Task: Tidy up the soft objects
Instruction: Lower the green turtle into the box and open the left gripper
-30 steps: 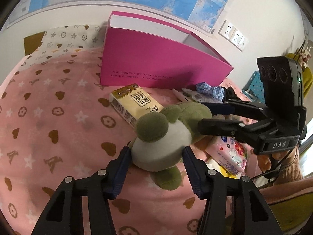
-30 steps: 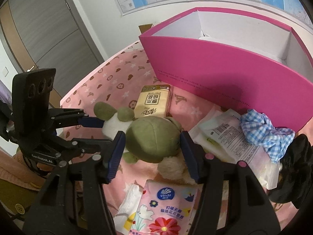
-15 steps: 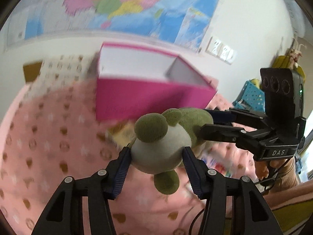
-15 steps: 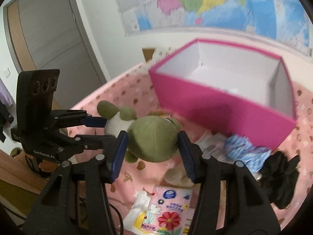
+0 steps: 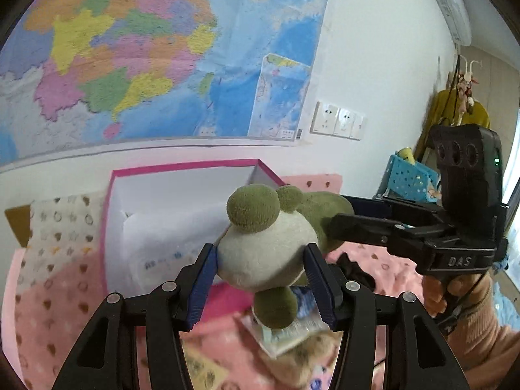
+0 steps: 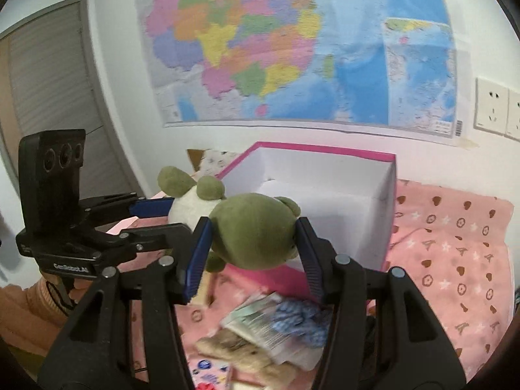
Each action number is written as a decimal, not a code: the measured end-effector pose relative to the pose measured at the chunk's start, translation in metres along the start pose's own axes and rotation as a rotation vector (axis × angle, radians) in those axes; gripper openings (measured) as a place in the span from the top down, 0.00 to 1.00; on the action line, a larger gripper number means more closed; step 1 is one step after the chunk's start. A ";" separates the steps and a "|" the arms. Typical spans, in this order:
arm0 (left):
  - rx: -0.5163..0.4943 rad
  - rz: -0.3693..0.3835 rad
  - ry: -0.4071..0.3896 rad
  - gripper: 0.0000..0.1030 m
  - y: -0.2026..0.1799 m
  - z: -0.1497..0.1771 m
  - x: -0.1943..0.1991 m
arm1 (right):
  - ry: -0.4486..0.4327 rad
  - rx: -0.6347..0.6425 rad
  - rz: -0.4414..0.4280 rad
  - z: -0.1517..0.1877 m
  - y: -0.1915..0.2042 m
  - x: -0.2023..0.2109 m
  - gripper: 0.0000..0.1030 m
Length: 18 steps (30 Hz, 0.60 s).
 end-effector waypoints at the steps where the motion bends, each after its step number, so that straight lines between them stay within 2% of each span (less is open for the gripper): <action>1: 0.006 0.009 0.011 0.46 0.002 -0.003 -0.007 | 0.006 -0.016 0.007 -0.002 -0.007 -0.005 0.46; 9: 0.046 0.021 0.098 0.46 0.015 -0.022 -0.063 | 0.078 -0.122 0.004 0.003 -0.055 -0.031 0.46; 12: 0.084 0.039 0.131 0.48 0.020 -0.023 -0.077 | 0.092 -0.128 0.006 0.006 -0.058 -0.036 0.46; 15: 0.075 0.012 0.153 0.48 0.018 -0.023 -0.088 | 0.094 -0.127 0.049 0.009 -0.061 -0.038 0.46; 18: 0.076 0.012 0.164 0.48 0.017 -0.017 -0.089 | 0.082 -0.148 0.039 0.014 -0.068 -0.029 0.46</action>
Point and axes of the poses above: each gripper's, at about its wrist camera, not at the fingertips, and x roughly against the way its jaws point, y to its left, z to its underside, the point moved 2 cm from there along -x, roughly the way its jaws point, and after that the axes turned 6 degrees about y, right-handed, at the moved point
